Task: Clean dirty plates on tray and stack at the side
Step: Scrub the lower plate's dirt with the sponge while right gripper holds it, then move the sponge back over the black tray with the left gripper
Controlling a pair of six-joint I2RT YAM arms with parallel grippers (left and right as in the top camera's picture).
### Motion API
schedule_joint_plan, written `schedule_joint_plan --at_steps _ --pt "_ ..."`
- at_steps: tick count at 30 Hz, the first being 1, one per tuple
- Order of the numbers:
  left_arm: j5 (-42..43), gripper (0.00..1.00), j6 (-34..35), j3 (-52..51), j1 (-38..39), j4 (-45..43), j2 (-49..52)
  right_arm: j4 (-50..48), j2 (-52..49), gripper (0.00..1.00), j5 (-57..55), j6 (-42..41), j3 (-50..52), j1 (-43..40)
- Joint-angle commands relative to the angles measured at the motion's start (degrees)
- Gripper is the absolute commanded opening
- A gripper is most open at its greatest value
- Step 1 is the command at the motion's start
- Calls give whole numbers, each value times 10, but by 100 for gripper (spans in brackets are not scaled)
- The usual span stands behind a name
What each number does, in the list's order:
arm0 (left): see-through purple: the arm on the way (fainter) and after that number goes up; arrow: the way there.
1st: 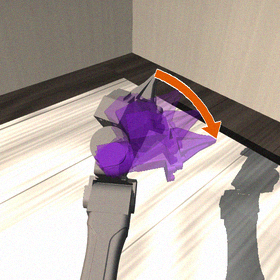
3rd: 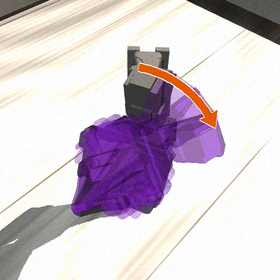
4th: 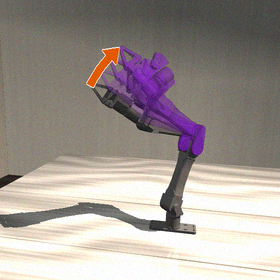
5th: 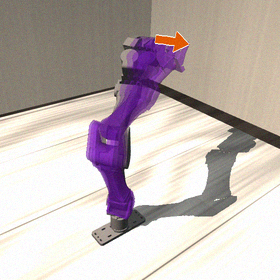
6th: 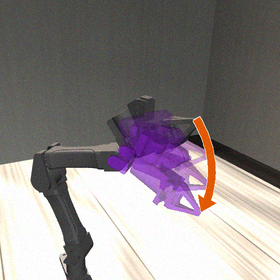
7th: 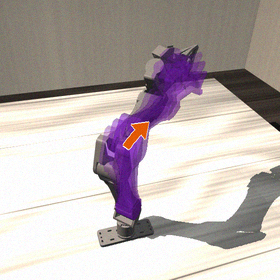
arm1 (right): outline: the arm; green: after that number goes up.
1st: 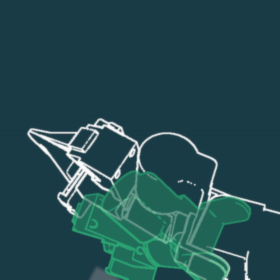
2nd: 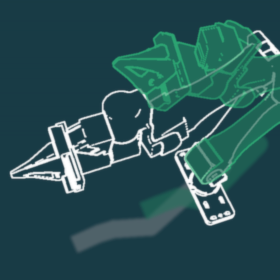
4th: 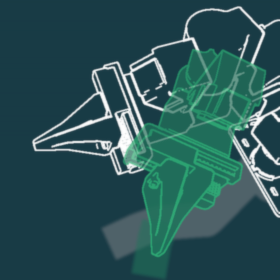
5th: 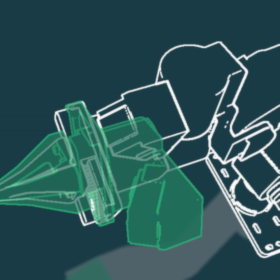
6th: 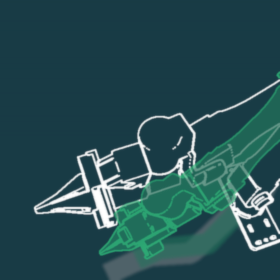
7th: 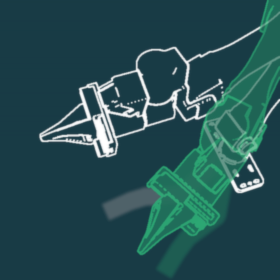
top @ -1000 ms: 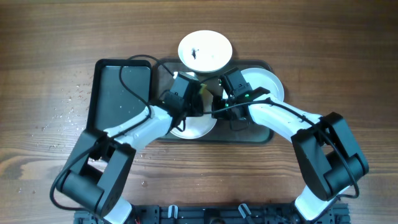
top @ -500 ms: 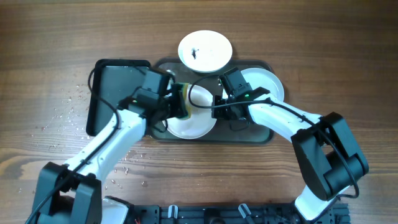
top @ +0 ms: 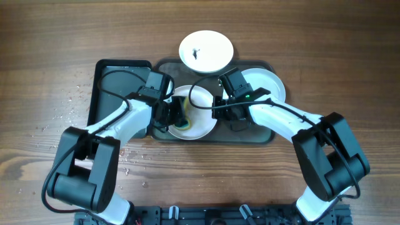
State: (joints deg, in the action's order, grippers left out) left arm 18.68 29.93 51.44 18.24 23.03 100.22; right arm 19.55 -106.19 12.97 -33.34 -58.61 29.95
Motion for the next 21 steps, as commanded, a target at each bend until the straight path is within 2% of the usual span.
schedule_joint_plan --at_steps 1,5,10,14,17,21 --pt "65 4 10 0 4 -32 59 -4 -13 4 9 3 2 6" --pt "178 4 10 0 4 -64 67 -4 -13 4 9 4 2 6" --pt "258 4 10 0 0 -112 62 -4 -13 4 9 10 2 6" --pt "259 4 10 0 -13 -113 28 -4 -13 4 9 10 2 6" --pt "255 4 9 0 -36 -105 -47 -4 -13 4 9 11 2 6" --pt "197 4 5 0 -63 -80 -133 -4 -13 4 9 12 2 6"
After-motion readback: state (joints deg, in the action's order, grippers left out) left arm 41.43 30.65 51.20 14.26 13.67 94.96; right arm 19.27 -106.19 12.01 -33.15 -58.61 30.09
